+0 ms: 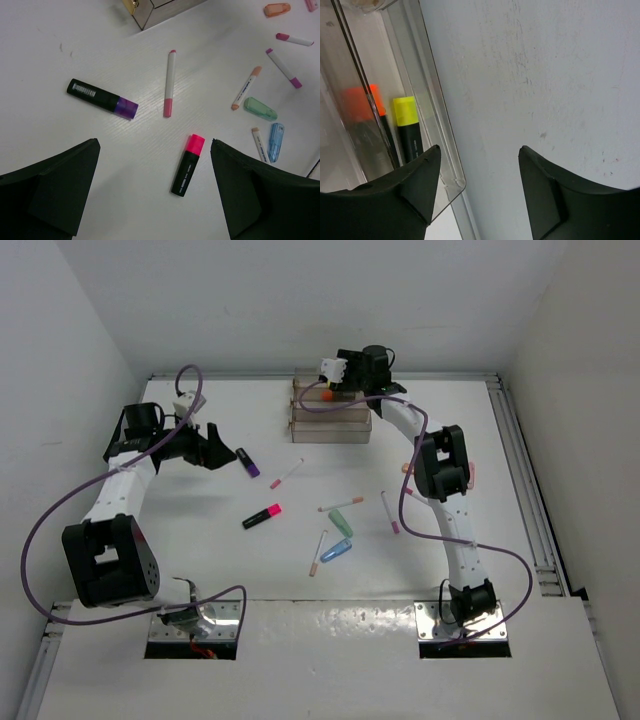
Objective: Sort the stationery into containers
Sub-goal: Place the stationery in the storage box, then pick up the pen from the center of the board.
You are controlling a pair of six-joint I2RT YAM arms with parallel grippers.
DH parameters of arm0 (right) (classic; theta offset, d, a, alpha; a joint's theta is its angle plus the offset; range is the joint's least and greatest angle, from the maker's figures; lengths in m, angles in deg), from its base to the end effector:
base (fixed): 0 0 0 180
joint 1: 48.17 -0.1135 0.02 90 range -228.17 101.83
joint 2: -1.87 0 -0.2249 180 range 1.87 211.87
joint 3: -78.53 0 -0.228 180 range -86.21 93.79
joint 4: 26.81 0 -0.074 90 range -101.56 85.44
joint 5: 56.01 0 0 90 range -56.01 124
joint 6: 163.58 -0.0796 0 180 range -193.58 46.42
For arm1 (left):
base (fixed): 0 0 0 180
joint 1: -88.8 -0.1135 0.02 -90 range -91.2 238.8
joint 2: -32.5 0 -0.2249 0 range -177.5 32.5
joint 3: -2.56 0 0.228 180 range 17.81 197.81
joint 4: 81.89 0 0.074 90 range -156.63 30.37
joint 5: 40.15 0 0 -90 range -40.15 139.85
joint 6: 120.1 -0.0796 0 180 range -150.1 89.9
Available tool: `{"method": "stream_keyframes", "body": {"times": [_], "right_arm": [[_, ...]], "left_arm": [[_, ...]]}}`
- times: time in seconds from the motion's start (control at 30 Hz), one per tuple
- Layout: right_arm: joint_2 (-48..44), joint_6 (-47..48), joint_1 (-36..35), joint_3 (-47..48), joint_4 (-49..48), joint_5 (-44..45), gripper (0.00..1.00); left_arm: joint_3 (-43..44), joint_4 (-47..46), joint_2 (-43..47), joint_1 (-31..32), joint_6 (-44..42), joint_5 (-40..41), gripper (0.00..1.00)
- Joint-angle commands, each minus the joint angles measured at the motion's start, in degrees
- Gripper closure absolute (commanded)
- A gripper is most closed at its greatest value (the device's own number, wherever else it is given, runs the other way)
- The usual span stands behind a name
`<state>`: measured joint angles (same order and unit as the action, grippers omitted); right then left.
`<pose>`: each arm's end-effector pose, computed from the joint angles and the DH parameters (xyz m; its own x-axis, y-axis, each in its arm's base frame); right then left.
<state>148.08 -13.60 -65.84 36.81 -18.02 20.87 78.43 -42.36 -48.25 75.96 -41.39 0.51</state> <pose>0.5451 0.1926 0.1635 0.2982 -0.7900 -0.5357 -0.4889 0.3556 -0.7966 0.3068 0.0080 0.2280 -0.5940 -0.0046 -0.8045 0.5097 0.7715 -0.3807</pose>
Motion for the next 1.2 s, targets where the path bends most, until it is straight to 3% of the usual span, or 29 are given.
{"method": "stream_keyframes", "body": {"times": [0.0,0.2,0.3,0.4,0.6,0.8,0.97,1.17], "right_arm": [[-0.2,-0.4,0.1,0.4,-2.5,-2.0,0.38],[-5.0,-5.0,-0.1,-3.6,-3.6,-0.8,0.38],[-12.6,-14.5,-0.6,-9.5,-2.4,2.1,0.41],[-21.2,-30.7,-0.9,-18.0,3.7,4.8,0.44],[-37.5,-45.5,0.3,-36.9,7.8,3.0,0.44],[-44.1,-49.7,3.8,-43.0,13.7,0.9,0.44],[-45.8,-50.8,6.8,-43.7,15.9,-1.0,0.44],[-46.5,-50.7,8.1,-44.8,17.3,-3.0,0.44]], "left_arm": [[0.8,-1.8,0.2,-0.5,0.0,-1.5,0.0],[2.2,-0.5,0.0,-0.4,-2.3,2.7,0.01],[4.9,0.9,-1.9,-0.1,-0.9,10.7,0.06],[6.1,0.6,-4.0,1.8,6.2,18.0,0.14],[5.0,-3.4,-4.4,11.2,10.0,29.7,0.12],[13.7,4.6,-13.3,21.6,29.9,55.3,0.1],[17.2,9.7,-22.1,24.0,36.8,55.8,0.14],[18.7,10.9,-28.8,24.1,41.6,58.7,0.28]]}}
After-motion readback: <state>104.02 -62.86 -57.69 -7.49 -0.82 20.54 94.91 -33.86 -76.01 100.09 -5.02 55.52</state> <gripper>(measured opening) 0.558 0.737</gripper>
